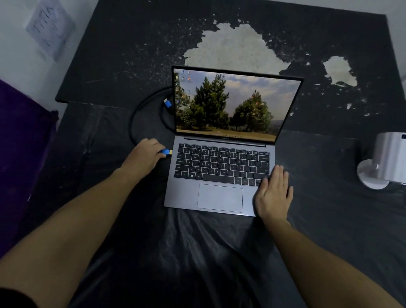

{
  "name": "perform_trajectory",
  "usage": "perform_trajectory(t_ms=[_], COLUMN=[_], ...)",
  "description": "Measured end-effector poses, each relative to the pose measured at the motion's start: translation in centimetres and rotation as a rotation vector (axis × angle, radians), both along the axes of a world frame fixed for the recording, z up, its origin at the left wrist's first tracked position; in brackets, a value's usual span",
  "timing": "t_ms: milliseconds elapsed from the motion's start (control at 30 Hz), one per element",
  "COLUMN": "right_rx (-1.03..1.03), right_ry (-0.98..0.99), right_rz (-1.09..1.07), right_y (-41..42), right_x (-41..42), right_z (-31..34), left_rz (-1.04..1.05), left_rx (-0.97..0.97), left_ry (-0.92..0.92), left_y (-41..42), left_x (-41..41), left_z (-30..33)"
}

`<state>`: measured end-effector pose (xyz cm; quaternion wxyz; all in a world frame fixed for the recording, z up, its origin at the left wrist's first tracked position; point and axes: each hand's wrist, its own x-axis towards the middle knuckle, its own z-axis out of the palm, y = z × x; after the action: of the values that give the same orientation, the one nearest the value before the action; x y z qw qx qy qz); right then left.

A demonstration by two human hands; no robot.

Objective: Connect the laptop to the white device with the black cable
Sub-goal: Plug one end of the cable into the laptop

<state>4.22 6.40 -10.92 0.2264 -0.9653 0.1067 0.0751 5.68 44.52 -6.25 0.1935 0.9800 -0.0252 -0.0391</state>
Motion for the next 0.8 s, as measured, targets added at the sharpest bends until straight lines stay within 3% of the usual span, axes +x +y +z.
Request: perform_trajectory(t_ms=[600,800], right_rx=[-0.008,-0.011], right_ry=[-0.038,-0.038], right_rz=[-0.007,-0.002], right_y=[-0.4,-0.4], right_x=[0.3,0.4], right_z=[-1.3,-1.1], left_rz=[-0.226,-0.193], left_rx=[0.1,0.097], left_ry=[-0.058,-0.055], left_y=[-0.7,-0.5], left_x=[1.0,1.1], left_z=[0.4,0.2])
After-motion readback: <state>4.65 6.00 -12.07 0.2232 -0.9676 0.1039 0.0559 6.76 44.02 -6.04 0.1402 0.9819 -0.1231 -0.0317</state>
